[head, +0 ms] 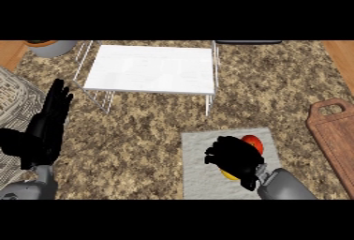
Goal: Pick the lemon from the placemat and place it in the tiered shelf
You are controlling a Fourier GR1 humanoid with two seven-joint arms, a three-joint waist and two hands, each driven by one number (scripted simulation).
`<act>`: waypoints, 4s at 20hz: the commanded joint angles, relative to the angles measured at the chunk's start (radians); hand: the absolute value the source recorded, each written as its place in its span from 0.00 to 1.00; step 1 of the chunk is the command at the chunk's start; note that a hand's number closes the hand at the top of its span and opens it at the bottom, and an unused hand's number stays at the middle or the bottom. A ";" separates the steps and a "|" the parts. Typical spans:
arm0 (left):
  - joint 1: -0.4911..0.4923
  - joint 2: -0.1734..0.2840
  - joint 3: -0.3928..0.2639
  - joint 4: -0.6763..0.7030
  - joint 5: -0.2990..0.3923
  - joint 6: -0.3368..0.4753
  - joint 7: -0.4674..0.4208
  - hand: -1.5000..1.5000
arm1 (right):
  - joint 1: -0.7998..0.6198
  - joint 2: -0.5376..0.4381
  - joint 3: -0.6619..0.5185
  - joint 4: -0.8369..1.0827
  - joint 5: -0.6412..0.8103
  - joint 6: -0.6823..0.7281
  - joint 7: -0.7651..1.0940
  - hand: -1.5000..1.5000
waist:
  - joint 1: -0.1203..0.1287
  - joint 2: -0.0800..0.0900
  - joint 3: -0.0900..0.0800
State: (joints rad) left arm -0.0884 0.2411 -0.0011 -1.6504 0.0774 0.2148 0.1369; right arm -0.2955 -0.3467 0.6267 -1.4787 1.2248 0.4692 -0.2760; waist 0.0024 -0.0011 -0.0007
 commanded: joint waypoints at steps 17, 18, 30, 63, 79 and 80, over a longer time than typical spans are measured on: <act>0.021 -0.015 0.020 -0.015 -0.016 -0.017 0.014 0.50 | 0.144 0.342 -0.157 0.001 -0.013 -0.143 0.703 1.00 | -0.013 -0.003 0.005; -0.006 -0.013 0.025 -0.009 -0.013 -0.016 0.015 0.50 | 0.145 0.343 -0.137 -0.018 -0.045 -0.165 0.752 1.00 | -0.013 0.001 0.005; -0.014 -0.021 -0.011 0.001 -0.009 -0.050 0.016 0.50 | -0.081 0.346 0.106 -0.297 -0.224 -0.598 1.389 1.00 | 0.061 -0.011 -0.002; -0.006 -0.050 -0.021 0.000 -0.046 -0.030 -0.010 0.50 | -0.710 0.346 -0.118 0.212 -0.124 -0.886 1.679 1.00 | 0.062 0.008 -0.001; -0.048 -0.072 -0.047 0.009 -0.074 -0.021 0.010 0.50 | -0.799 0.346 -0.217 0.595 -0.345 -1.202 1.459 0.00 | 0.079 0.019 0.000; -0.042 -0.042 -0.004 -0.022 -0.025 -0.050 0.037 0.50 | -0.827 0.346 -0.251 0.616 -0.364 -1.191 1.426 0.00 | 0.071 0.015 0.000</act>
State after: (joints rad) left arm -0.1259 0.1861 -0.0235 -1.6541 0.0323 0.1772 0.1500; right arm -1.0694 -0.0089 0.3991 -0.9429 0.9347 -0.6043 1.0575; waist 0.0731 0.0151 -0.0005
